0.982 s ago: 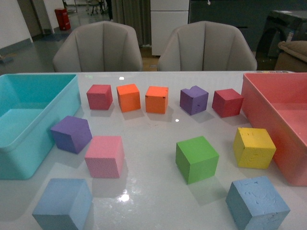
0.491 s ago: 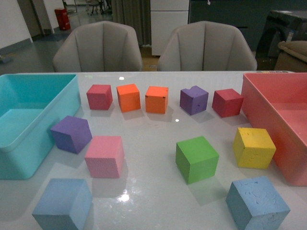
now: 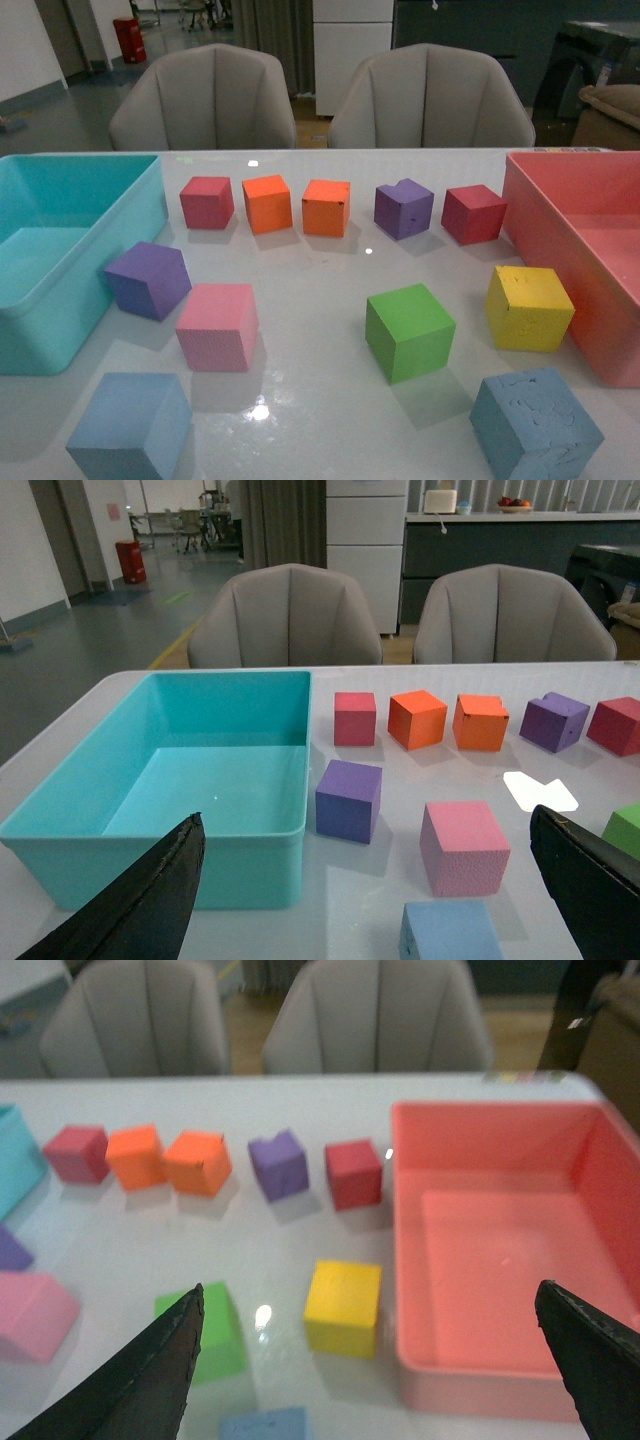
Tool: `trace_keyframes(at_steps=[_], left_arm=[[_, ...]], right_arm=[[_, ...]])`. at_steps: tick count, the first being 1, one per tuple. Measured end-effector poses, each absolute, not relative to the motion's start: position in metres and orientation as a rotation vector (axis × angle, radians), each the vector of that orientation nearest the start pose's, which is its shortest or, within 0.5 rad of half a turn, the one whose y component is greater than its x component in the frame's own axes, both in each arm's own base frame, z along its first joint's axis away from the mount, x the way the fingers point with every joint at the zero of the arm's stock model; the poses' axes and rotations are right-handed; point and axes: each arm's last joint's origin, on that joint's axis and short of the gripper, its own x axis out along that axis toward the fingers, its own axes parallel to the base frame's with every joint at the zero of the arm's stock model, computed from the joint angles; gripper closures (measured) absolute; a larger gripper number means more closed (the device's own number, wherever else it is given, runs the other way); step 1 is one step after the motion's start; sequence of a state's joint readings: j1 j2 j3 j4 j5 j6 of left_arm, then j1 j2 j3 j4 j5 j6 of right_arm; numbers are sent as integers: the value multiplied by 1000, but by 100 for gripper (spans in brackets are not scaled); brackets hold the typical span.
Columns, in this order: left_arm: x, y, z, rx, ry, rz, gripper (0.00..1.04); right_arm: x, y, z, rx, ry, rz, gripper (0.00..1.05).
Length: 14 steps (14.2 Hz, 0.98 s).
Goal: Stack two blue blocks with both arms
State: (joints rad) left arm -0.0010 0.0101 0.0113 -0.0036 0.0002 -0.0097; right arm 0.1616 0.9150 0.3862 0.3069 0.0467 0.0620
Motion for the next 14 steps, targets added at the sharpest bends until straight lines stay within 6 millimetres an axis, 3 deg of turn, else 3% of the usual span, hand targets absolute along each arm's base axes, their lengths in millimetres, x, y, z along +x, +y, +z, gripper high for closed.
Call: trace_keyframes(at_steps=[4, 5, 6, 7, 14], left_arm=[[98, 0, 166, -10, 2, -1, 7], [98, 0, 166, -10, 2, -1, 7], [98, 0, 166, -10, 2, -1, 7], [98, 0, 166, -10, 2, -1, 7], [98, 0, 166, -10, 2, -1, 7]], right_arm=[[217, 47, 196, 43, 397, 169, 6], [233, 71, 158, 42, 603, 250, 6], [251, 83, 119, 59, 777, 237, 6], [261, 85, 107, 95, 828, 241, 6], [275, 85, 67, 125, 929, 211, 6]])
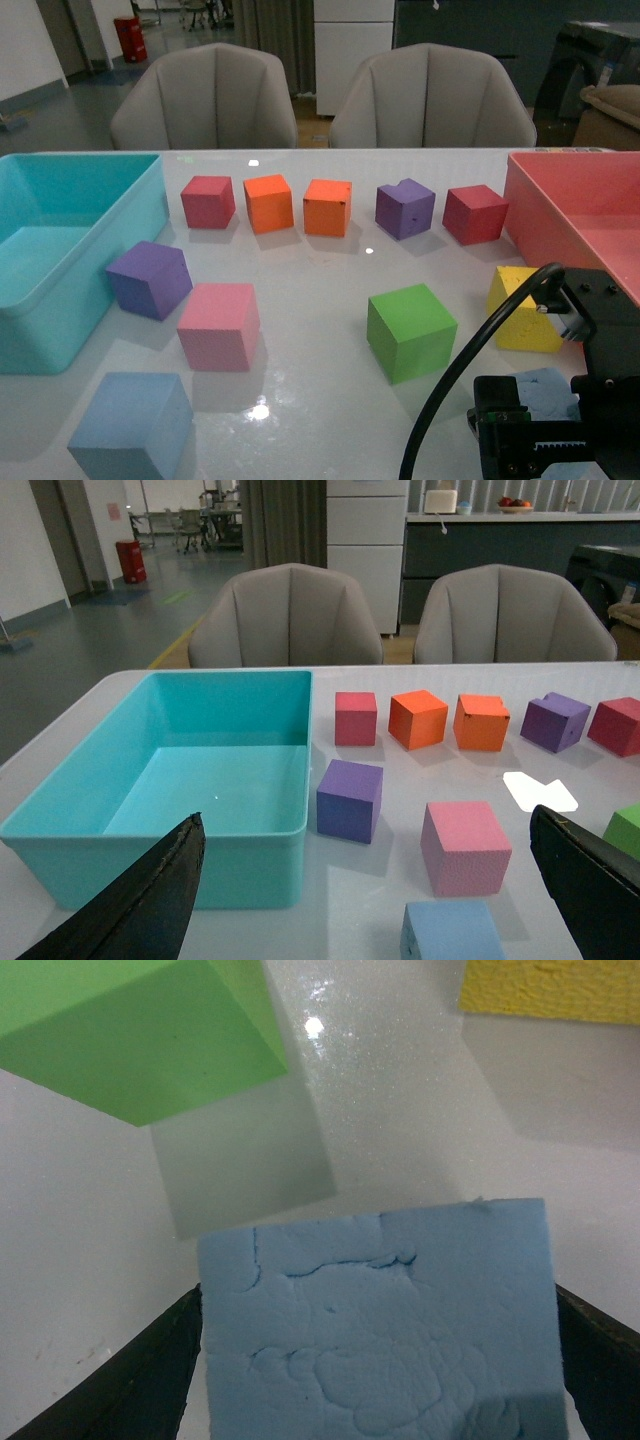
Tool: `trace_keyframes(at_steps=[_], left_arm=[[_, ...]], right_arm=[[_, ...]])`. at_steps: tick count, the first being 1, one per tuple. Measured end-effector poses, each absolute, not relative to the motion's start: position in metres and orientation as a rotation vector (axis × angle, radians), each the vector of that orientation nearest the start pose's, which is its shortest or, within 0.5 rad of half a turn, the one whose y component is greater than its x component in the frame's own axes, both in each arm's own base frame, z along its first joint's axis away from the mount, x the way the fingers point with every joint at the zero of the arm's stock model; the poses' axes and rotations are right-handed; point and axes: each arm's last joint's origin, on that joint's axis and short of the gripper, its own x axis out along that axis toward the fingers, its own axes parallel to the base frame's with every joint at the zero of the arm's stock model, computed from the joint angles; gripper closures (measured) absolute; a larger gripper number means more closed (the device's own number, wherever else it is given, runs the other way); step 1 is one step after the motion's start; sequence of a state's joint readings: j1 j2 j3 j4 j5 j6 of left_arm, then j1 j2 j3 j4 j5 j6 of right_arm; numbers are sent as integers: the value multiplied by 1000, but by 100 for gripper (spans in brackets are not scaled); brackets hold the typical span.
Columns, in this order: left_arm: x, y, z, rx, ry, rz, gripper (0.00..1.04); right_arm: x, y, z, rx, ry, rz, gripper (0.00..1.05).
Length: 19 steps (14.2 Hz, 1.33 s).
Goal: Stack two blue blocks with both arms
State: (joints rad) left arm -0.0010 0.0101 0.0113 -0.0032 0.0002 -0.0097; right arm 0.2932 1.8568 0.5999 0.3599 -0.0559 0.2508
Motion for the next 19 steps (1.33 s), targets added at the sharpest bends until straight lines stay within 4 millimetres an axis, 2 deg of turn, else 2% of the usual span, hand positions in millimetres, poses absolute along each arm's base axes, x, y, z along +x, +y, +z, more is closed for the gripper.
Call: trace_keyframes(at_steps=[2, 4, 5, 8, 10, 11, 13, 15, 17, 19], left_arm=[[98, 0, 166, -10, 2, -1, 7], [98, 0, 166, -10, 2, -1, 7], [98, 0, 166, -10, 2, -1, 7], [98, 0, 166, -10, 2, -1, 7], [98, 0, 166, -10, 2, -1, 7], [98, 0, 166, -10, 2, -1, 7], [98, 0, 166, -10, 2, -1, 7], [98, 0, 166, -10, 2, -1, 7], [98, 0, 166, -10, 2, -1, 7], [98, 0, 166, -10, 2, -1, 7]], right_arm=[[276, 84, 63, 112, 912, 188, 10], [273, 82, 70, 75, 876, 180, 42], [271, 82, 75, 57, 857, 175, 49], [259, 79, 94, 39, 808, 164, 54], [258, 83, 124, 39, 721, 183, 54], [269, 87, 137, 36, 682, 195, 54], [309, 107, 154, 31, 665, 235, 55], [370, 152, 160, -14, 700, 324, 55], [405, 182, 162, -53, 696, 410, 55], [426, 196, 152, -91, 717, 472, 55]])
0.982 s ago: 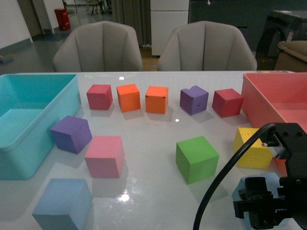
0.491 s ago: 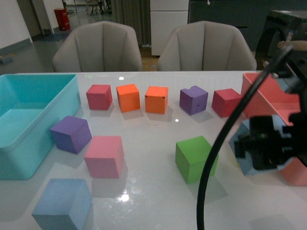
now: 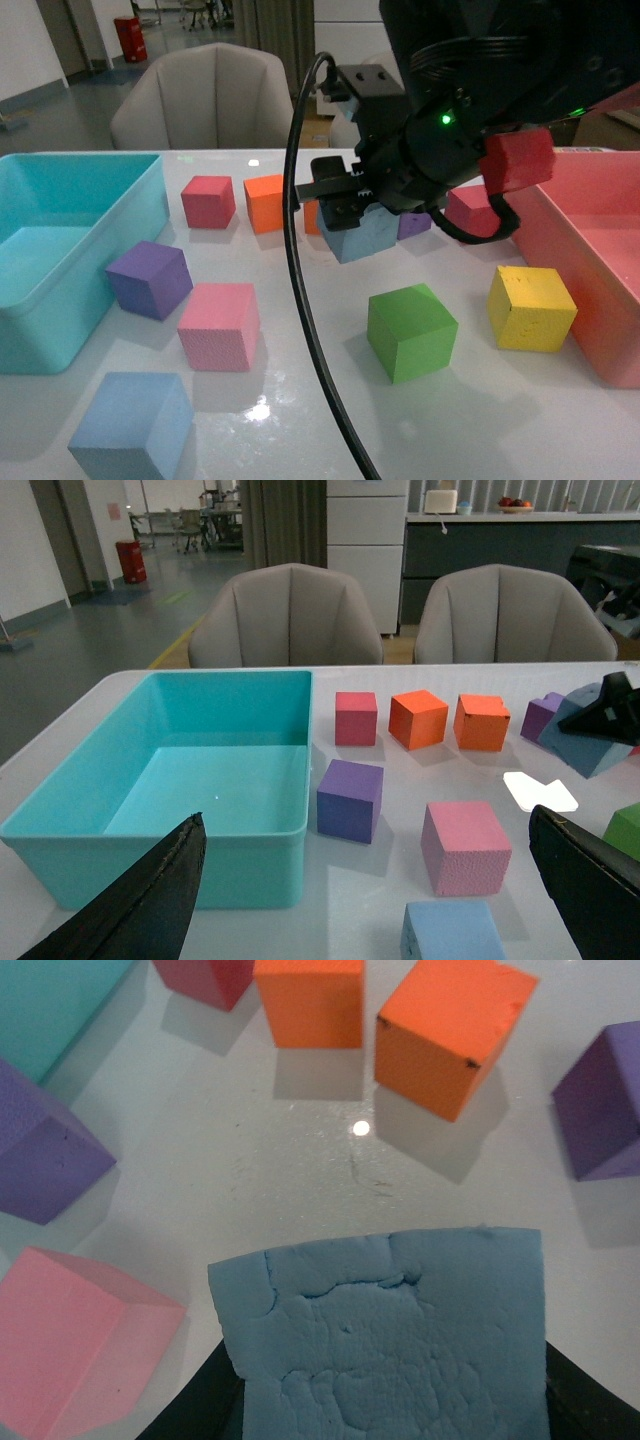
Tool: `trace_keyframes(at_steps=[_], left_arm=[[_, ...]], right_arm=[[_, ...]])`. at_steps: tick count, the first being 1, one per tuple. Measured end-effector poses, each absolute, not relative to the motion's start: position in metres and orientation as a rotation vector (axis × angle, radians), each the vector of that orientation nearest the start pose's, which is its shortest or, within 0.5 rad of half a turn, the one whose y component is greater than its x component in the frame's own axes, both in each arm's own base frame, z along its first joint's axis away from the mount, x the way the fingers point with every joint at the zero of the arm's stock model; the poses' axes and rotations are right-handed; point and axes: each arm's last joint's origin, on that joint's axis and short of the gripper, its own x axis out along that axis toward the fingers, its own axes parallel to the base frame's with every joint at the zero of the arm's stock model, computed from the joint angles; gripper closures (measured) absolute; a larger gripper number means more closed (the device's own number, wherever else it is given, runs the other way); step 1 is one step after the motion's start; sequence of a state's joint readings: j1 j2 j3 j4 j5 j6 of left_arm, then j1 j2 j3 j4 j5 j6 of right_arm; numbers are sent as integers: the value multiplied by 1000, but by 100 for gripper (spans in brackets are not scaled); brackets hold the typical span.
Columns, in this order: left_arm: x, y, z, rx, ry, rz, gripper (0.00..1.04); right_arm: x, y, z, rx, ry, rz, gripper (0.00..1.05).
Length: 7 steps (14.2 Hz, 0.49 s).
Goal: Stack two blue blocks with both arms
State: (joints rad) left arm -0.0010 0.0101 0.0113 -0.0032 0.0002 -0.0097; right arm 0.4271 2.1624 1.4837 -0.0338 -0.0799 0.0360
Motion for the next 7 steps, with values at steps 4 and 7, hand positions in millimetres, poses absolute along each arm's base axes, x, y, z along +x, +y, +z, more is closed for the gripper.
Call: trace_keyframes(at_steps=[4, 7], left_arm=[[98, 0, 166, -10, 2, -1, 7], [98, 0, 166, -10, 2, -1, 7]], right_arm=[[448, 204, 125, -120, 783, 565, 55], [461, 207, 117, -148, 779, 616, 55]])
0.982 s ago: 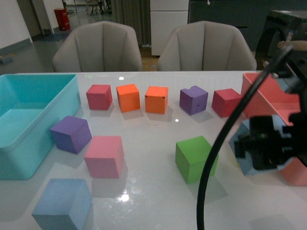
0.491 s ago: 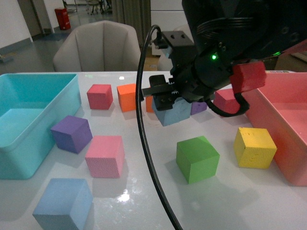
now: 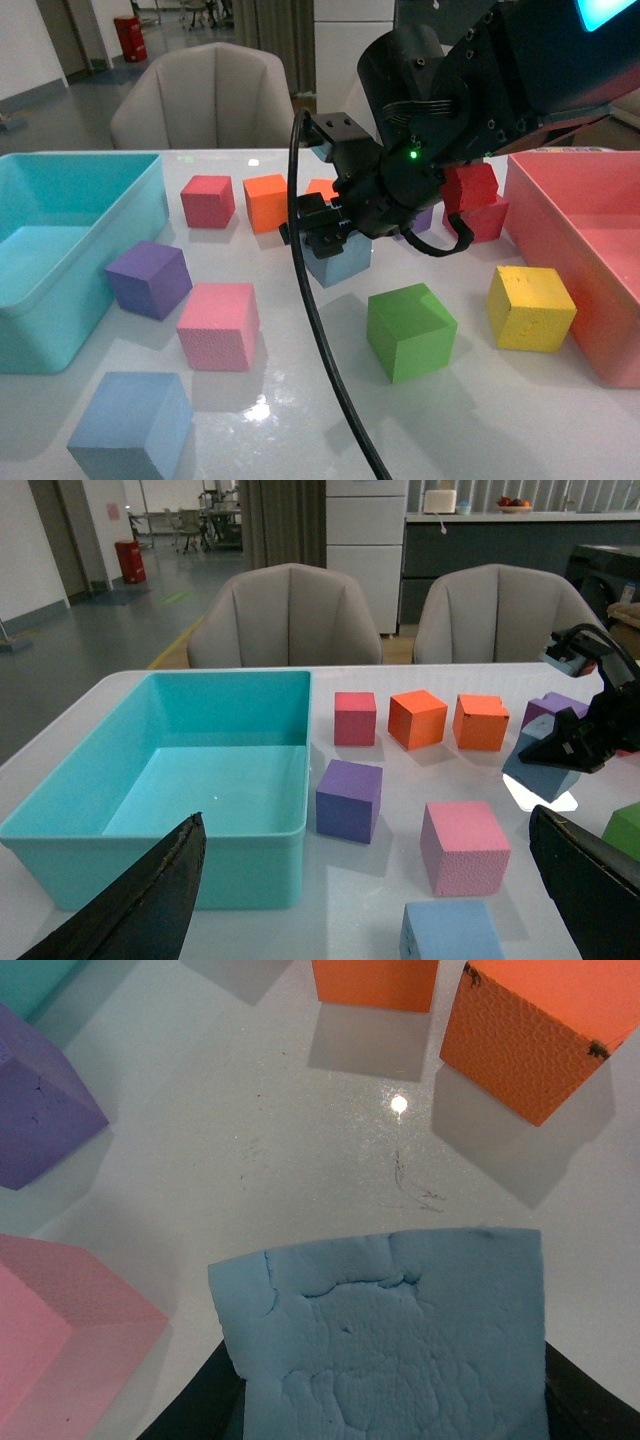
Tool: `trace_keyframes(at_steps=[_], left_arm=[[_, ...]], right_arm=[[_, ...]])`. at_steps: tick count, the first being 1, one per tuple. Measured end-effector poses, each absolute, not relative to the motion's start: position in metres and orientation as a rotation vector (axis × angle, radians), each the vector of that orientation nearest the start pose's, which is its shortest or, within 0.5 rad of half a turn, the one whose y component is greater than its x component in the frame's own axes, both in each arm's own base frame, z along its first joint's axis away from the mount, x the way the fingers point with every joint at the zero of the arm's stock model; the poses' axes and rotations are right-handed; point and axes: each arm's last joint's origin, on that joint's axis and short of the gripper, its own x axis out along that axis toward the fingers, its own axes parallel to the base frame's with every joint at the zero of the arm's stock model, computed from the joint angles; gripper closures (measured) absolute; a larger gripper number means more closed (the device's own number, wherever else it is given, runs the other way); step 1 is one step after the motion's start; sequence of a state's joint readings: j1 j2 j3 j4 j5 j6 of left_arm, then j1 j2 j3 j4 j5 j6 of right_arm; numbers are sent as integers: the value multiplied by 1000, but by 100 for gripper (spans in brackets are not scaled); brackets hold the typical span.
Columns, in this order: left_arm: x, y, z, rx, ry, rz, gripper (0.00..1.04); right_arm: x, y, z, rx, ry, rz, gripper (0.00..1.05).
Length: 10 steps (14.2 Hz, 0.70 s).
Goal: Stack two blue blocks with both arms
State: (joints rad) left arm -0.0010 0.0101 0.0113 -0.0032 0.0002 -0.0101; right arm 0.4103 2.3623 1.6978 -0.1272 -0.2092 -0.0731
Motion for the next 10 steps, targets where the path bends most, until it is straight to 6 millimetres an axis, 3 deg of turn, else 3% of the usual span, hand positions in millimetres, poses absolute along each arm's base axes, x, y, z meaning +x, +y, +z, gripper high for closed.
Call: trace_keyframes(at_steps=[7, 10], left_arm=[[98, 0, 166, -10, 2, -1, 7], [98, 0, 166, -10, 2, -1, 7]], right_arm=[[483, 215, 96, -163, 849, 631, 55], [483, 218, 93, -175, 872, 634, 24]])
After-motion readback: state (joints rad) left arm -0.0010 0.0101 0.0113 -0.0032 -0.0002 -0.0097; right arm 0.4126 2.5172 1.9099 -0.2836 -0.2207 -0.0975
